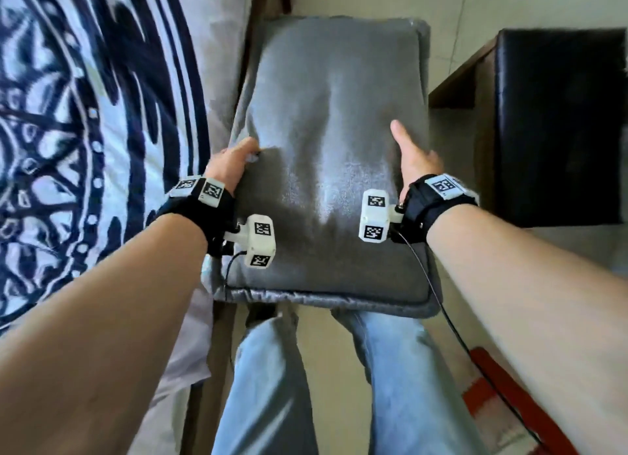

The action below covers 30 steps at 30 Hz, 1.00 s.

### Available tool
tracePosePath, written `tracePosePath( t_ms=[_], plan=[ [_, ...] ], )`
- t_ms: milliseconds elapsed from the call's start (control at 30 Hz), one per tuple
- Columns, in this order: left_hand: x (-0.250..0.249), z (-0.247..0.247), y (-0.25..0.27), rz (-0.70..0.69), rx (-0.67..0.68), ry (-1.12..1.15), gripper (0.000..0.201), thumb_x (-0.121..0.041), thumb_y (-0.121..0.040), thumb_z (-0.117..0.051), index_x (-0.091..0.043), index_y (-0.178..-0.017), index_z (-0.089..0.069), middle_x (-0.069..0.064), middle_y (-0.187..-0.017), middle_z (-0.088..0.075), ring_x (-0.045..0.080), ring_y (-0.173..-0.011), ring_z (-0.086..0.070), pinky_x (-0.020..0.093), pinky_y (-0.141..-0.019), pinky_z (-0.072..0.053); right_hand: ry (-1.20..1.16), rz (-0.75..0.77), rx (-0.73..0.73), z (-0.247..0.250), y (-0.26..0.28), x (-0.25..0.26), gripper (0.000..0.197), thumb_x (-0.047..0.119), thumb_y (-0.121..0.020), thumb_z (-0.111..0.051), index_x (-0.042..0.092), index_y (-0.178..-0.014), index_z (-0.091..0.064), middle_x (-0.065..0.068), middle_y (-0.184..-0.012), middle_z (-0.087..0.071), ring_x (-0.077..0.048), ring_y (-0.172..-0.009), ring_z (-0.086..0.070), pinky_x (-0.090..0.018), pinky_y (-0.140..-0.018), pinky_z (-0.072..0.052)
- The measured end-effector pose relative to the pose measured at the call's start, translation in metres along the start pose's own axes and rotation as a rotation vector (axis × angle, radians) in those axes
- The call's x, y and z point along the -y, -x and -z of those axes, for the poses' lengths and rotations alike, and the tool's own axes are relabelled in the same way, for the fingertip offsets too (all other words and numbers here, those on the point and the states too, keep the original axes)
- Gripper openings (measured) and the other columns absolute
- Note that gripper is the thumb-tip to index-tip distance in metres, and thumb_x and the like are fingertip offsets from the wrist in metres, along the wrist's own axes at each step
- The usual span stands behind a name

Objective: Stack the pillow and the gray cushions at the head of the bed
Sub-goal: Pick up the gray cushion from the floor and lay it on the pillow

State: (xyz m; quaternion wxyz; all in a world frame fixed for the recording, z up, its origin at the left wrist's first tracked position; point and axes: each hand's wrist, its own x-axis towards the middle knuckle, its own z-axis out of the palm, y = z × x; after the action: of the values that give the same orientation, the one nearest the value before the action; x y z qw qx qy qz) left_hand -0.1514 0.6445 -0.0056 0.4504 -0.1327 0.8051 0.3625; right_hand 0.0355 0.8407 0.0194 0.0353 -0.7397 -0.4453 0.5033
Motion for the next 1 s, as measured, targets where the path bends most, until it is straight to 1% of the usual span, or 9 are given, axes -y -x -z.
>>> tracePosePath(
  t_ms=[100, 200, 333, 433, 567, 667, 767, 867, 1000],
  plan=[
    [-0.036, 0.05, 0.087, -0.019, 0.054, 0.043, 0.03, -0.045, -0.055, -0.067, -0.018, -0.068, -0.07, 0.016, -0.099, -0.071, 0.028, -0.095, -0.067, 0.046, -0.099, -0.052, -0.066, 0.049, 0.018, 0.036, 0.084, 0.037, 0.119, 0.083, -0.041, -0.074, 0.02, -0.14, -0.05, 0.0, -0.14, -0.056, -0.026, -0.117, -0.056, -0.045, -0.108, -0.042],
    [-0.054, 0.091, 0.156, -0.061, 0.107, 0.176, 0.026, -0.045, -0.073, -0.073, -0.02, -0.08, -0.076, 0.008, -0.088, -0.074, 0.019, -0.075, -0.071, 0.031, -0.085, -0.059, -0.132, 0.133, 0.039, 0.063, 0.149, 0.064, 0.099, 0.071, -0.052, -0.081, 0.017, -0.131, -0.059, 0.006, -0.119, -0.062, -0.019, -0.102, -0.058, -0.035, -0.099, -0.046],
    [-0.051, 0.158, 0.202, -0.139, 0.023, 0.222, 0.108, -0.092, -0.037, -0.069, -0.026, -0.123, -0.07, 0.005, -0.128, -0.069, 0.025, -0.121, -0.064, 0.042, -0.111, -0.046, -0.197, 0.298, 0.14, 0.081, 0.236, 0.108, 0.077, 0.056, -0.065, -0.084, 0.013, -0.125, -0.062, 0.007, -0.107, -0.069, -0.012, -0.094, -0.065, -0.009, -0.078, -0.048],
    [-0.054, 0.196, 0.258, -0.184, -0.135, 0.276, 0.119, -0.096, -0.035, -0.061, -0.019, -0.125, -0.069, 0.005, -0.125, -0.07, 0.025, -0.116, -0.066, 0.04, -0.108, -0.048, -0.188, 0.406, 0.235, 0.083, 0.29, 0.135, 0.043, 0.044, -0.072, -0.084, 0.023, -0.103, -0.064, 0.012, -0.079, -0.062, -0.001, -0.071, -0.061, -0.002, -0.046, -0.042],
    [-0.04, 0.231, 0.332, -0.249, -0.371, 0.439, 0.113, -0.092, -0.042, -0.064, -0.011, -0.122, -0.07, 0.011, -0.12, -0.071, 0.026, -0.108, -0.068, 0.04, -0.103, -0.051, -0.139, 0.537, 0.398, 0.071, 0.341, 0.158, 0.043, 0.049, -0.063, -0.088, 0.021, -0.088, -0.066, 0.006, -0.085, -0.07, -0.014, -0.08, -0.068, -0.025, -0.076, -0.054],
    [-0.012, 0.245, 0.366, -0.22, -0.514, 0.57, 0.108, -0.086, -0.046, -0.065, -0.009, -0.121, -0.07, 0.011, -0.115, -0.072, 0.026, -0.103, -0.07, 0.039, -0.1, -0.054, -0.083, 0.626, 0.499, 0.057, 0.37, 0.164, 0.061, 0.052, -0.062, -0.087, 0.016, -0.108, -0.071, 0.006, -0.089, -0.07, -0.017, -0.088, -0.069, -0.026, -0.085, -0.055],
    [0.041, 0.257, 0.395, -0.18, -0.686, 0.716, 0.11, -0.088, -0.039, -0.066, -0.01, -0.116, -0.073, 0.01, -0.108, -0.074, 0.026, -0.1, -0.071, 0.04, -0.097, -0.056, -0.008, 0.673, 0.677, 0.037, 0.407, 0.147, 0.059, 0.054, -0.058, -0.088, 0.02, -0.103, -0.071, 0.007, -0.092, -0.073, -0.014, -0.088, -0.071, -0.026, -0.083, -0.057],
    [0.096, 0.267, 0.428, -0.148, -0.723, 0.846, 0.102, -0.087, -0.037, -0.071, -0.017, -0.11, -0.077, 0.008, -0.108, -0.076, 0.024, -0.102, -0.072, 0.041, -0.098, -0.056, 0.074, 0.7, 0.792, 0.022, 0.441, 0.115, 0.054, 0.05, -0.061, -0.088, 0.019, -0.101, -0.07, 0.012, -0.084, -0.071, -0.005, -0.077, -0.069, -0.015, -0.069, -0.057],
    [0.186, 0.276, 0.486, -0.139, -0.655, 1.132, 0.066, -0.059, -0.059, -0.084, -0.015, -0.108, -0.078, 0.01, -0.106, -0.078, 0.024, -0.097, -0.074, 0.046, -0.093, -0.058, 0.173, 0.755, 0.908, 0.006, 0.5, 0.047, 0.081, 0.065, -0.04, -0.089, 0.016, -0.101, -0.073, 0.005, -0.094, -0.077, -0.015, -0.088, -0.073, -0.035, -0.089, -0.059]
  ],
)
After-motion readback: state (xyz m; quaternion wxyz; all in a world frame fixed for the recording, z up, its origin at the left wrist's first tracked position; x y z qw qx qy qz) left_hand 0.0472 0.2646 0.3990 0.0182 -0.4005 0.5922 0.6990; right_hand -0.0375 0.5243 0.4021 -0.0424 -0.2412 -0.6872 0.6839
